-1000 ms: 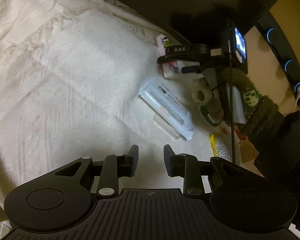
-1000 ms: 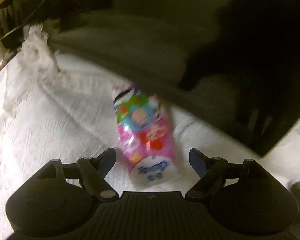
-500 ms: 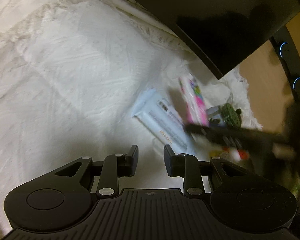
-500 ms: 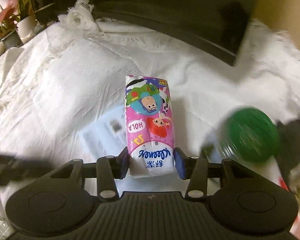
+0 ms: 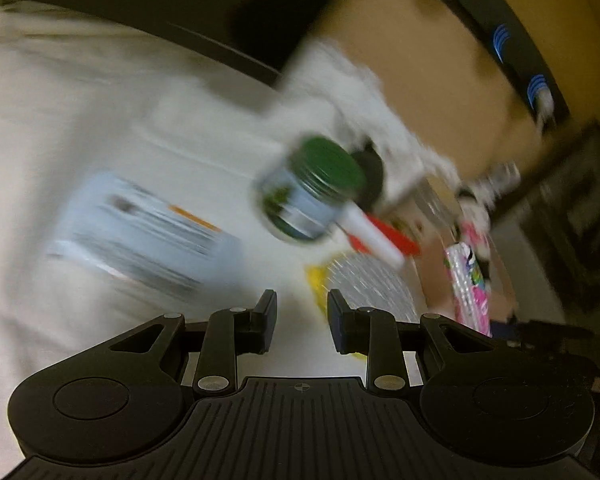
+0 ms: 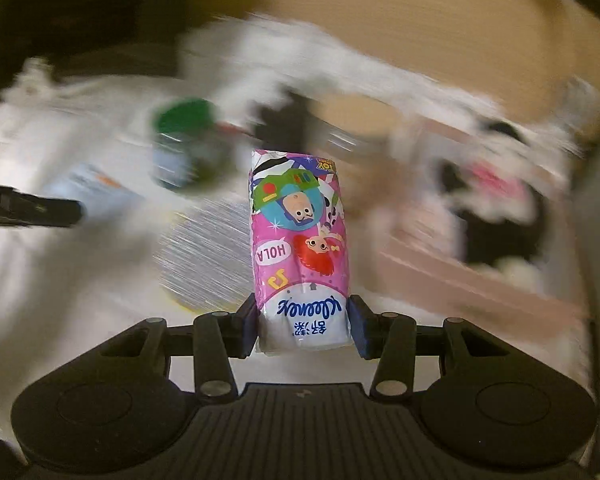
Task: Organize soft objects
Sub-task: 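Carry the tissue pack toward the box while the left tool grasps the glitter pad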
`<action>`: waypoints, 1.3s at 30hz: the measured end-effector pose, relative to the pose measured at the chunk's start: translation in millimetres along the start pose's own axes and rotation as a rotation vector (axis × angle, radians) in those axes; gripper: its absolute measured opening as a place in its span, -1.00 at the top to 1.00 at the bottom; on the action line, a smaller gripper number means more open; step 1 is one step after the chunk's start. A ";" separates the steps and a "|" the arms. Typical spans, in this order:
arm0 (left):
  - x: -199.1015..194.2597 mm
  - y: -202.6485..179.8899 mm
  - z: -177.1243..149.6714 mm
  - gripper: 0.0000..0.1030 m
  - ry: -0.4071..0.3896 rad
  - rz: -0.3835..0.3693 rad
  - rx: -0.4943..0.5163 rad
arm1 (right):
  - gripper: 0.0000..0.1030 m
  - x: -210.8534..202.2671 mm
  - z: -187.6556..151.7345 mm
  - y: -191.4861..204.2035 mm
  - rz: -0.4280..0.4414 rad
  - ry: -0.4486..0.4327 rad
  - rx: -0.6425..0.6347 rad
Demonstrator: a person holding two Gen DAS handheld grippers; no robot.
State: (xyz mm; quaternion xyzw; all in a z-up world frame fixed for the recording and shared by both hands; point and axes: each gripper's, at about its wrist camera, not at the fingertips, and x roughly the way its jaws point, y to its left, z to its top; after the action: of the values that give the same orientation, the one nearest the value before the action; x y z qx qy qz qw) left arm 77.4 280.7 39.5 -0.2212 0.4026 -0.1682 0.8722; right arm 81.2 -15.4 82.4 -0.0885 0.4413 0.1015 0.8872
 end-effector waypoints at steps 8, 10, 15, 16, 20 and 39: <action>49.0 -10.8 12.1 0.41 0.054 0.003 -0.073 | 0.10 5.7 -49.0 -16.5 -0.074 0.020 0.013; 56.0 -4.0 18.2 0.41 0.060 0.011 -0.098 | 0.05 10.2 -56.2 -16.5 -0.074 0.032 0.021; 75.4 2.2 16.5 0.45 0.126 -0.010 -0.082 | -0.07 18.6 -62.6 -17.4 -0.053 0.015 0.079; 77.7 2.0 15.7 0.44 0.133 -0.024 -0.084 | -0.07 19.7 -60.6 -15.2 -0.053 0.009 0.078; 84.7 0.3 11.8 0.44 0.160 -0.098 -0.103 | -0.02 20.8 -43.2 3.0 -0.063 -0.066 0.019; 88.1 -39.3 6.1 0.61 0.117 -0.105 -0.067 | -0.29 26.8 -22.9 60.3 0.005 -0.102 -0.198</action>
State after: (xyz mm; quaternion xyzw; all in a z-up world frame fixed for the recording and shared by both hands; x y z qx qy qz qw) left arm 132.1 207.5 8.2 -0.2610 0.4462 -0.2126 0.8292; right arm 63.9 39.8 43.2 -0.1692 0.3837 0.1513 0.8951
